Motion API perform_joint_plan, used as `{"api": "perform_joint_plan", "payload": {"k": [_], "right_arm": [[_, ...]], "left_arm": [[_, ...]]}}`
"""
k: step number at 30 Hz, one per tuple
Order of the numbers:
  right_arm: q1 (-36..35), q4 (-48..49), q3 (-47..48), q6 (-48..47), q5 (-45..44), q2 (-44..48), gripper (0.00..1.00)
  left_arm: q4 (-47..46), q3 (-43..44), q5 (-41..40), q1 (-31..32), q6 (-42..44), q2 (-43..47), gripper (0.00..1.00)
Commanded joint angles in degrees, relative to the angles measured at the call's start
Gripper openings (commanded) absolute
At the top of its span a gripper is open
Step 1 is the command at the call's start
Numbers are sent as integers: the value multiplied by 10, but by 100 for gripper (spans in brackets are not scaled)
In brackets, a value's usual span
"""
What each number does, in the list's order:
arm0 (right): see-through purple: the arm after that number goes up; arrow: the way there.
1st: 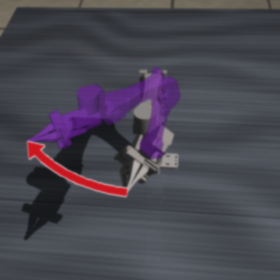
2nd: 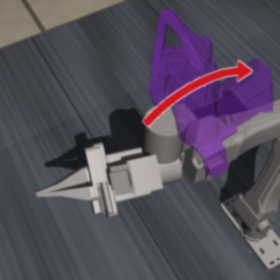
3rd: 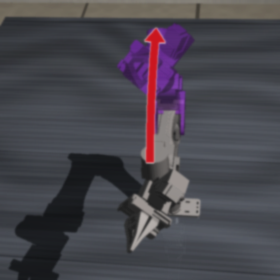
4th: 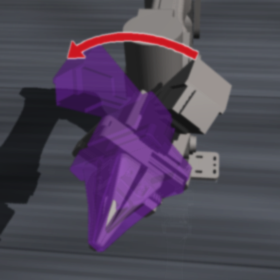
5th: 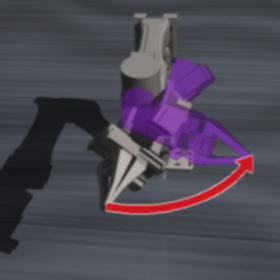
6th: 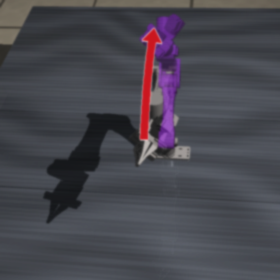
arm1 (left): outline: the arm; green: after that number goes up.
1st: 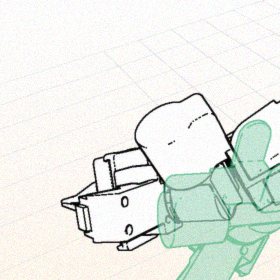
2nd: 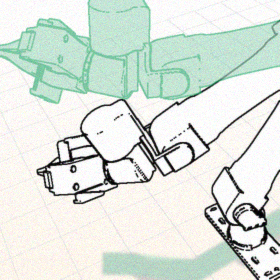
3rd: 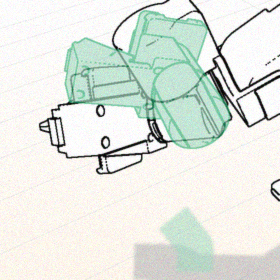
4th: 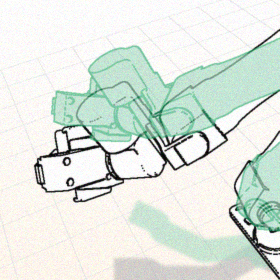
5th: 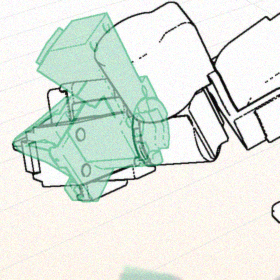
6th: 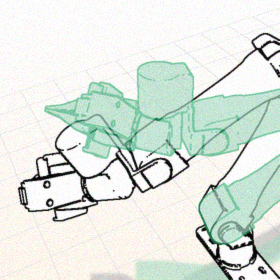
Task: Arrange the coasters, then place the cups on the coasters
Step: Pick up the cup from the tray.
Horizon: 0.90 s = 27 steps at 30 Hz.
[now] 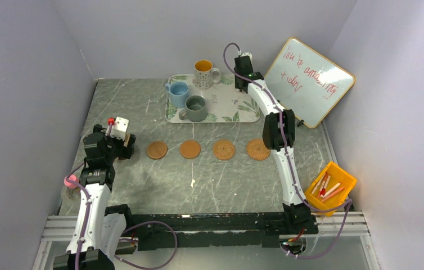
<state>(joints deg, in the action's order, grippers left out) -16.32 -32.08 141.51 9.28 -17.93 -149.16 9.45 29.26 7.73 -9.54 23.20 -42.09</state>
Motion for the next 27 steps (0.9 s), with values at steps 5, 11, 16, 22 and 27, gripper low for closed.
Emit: {"api": "perform_joint_plan", "payload": {"k": [5, 11, 16, 22, 27], "right_arm": [[2, 13, 19, -15, 4, 25, 0], [3, 20, -13, -29, 33, 64, 0], [4, 26, -30, -61, 85, 118, 0], [6, 37, -69, -111, 190, 192, 0], [10, 26, -91, -134, 304, 241, 0]], "left_arm": [[-12, -2, 11, 2, -1, 9, 96], [-13, -2, 12, 2, -1, 8, 96], [-13, -2, 14, 2, -2, 3, 96], [-13, -2, 18, 2, -3, -2, 96], [-12, -2, 18, 2, -3, 1, 96]]}}
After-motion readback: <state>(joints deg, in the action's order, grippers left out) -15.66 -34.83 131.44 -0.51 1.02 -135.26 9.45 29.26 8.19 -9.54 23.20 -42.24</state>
